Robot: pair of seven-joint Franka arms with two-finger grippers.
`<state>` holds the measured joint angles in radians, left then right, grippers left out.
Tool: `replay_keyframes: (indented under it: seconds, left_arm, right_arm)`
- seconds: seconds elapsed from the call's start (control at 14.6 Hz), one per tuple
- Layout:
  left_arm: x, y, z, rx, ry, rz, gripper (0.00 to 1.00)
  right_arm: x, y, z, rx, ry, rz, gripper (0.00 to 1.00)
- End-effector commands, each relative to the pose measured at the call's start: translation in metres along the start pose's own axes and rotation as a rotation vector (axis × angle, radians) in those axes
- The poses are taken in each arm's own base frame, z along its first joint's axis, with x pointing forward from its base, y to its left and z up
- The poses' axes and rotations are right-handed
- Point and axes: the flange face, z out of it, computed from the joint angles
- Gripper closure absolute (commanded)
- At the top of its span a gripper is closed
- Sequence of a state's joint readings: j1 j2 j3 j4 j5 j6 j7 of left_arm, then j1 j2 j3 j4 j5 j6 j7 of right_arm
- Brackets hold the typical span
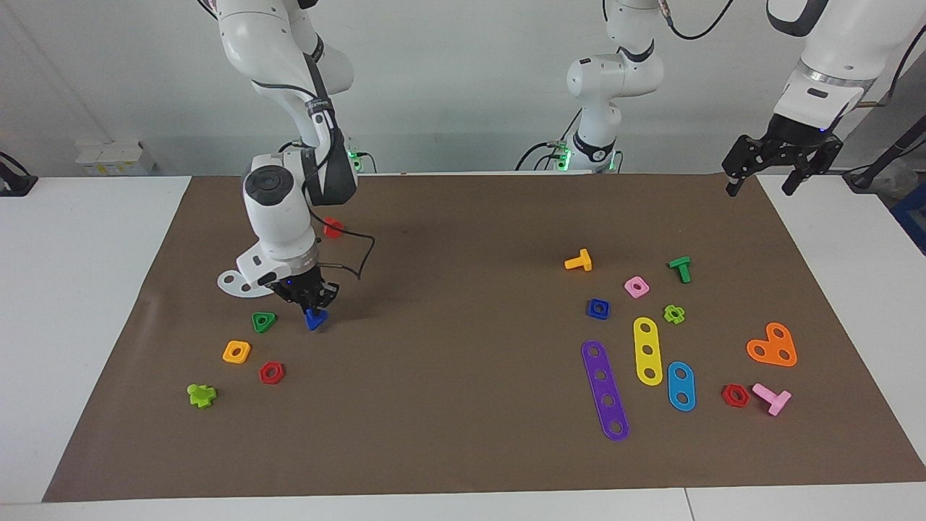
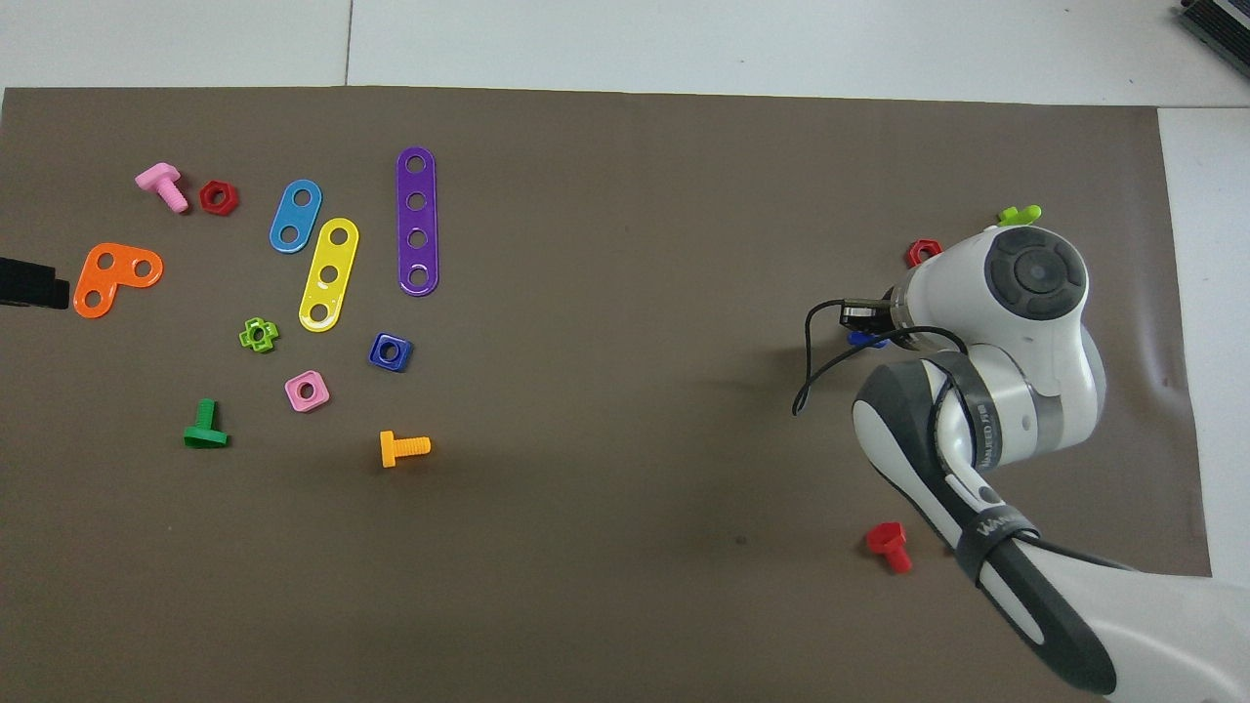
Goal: Unscrew and place screws in storage area
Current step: 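Carry the blue bolt with the right gripper toward the green triangle nut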
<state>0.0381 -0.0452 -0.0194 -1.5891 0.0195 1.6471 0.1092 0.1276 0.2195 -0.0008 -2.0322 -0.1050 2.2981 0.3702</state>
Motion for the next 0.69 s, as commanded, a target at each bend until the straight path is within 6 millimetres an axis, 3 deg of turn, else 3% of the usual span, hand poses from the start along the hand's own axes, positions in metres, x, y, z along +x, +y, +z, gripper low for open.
replay_keyframes:
  seconds: [0.0,0.21,0.27,0.41,0.48,0.55,0.62]
  left_arm:
    - [-0.013,0.003,0.011,0.012,-0.019,0.013,0.0]
    - [-0.015,0.002,0.012,0.012,-0.017,0.012,0.0]
    - [-0.015,0.002,0.012,0.012,-0.017,0.012,0.0]
    - [-0.015,0.002,0.01,0.013,-0.013,0.007,0.0]
    - [-0.016,0.002,0.01,0.012,-0.02,0.004,0.0]
    - [-0.019,-0.001,0.012,0.011,-0.037,-0.005,0.0]
    - [-0.02,-0.007,0.011,0.011,-0.041,-0.016,0.0]
  right_arm:
    - [-0.009,0.005,0.012,0.019,0.015,-0.019,1.0]
    - [-0.009,0.015,0.017,0.021,0.021,-0.012,1.0]
    - [-0.008,0.014,0.016,0.025,0.036,-0.015,0.92]
    - [-0.01,0.015,0.019,0.025,0.031,-0.009,0.3]
    - [-0.009,0.014,0.017,0.025,0.035,-0.01,0.11]
    - [-0.006,0.014,0.013,0.027,0.044,-0.014,0.02]
    - [-0.004,0.013,0.002,0.028,0.05,-0.014,0.01]
